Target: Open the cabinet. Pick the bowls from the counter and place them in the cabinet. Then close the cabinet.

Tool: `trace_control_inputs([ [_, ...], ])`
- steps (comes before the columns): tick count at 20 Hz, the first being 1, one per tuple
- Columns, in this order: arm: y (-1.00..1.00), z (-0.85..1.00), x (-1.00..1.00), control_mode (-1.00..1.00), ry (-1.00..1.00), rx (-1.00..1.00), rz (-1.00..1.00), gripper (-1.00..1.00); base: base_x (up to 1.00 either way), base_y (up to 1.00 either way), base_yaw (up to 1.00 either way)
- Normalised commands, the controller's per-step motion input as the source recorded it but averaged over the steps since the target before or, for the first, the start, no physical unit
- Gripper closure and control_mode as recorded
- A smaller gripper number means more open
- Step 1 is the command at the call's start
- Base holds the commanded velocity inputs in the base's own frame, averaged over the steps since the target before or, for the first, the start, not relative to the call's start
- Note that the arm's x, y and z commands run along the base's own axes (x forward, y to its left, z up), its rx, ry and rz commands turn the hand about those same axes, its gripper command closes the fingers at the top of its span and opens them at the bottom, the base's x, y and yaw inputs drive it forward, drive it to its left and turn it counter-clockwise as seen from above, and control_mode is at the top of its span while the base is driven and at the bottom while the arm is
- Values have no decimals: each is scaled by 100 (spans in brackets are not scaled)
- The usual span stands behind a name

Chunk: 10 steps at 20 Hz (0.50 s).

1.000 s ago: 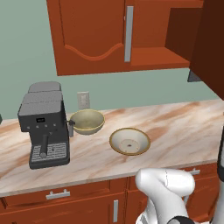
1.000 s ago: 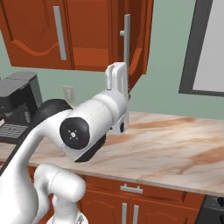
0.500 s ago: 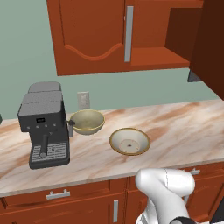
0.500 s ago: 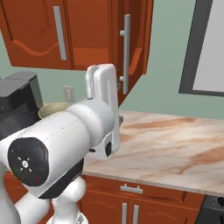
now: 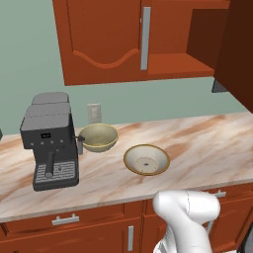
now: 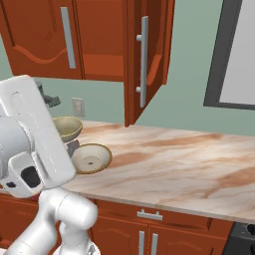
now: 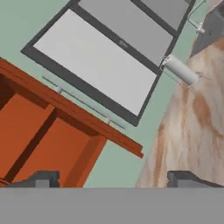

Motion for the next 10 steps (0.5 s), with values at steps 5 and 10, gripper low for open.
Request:
trace_control_inputs([
  [5, 62, 0, 41, -100, 21, -34, -8, -100, 0, 0, 0],
  [10, 22, -2, 46, -100, 9, -43, 0, -100, 0, 0, 0],
])
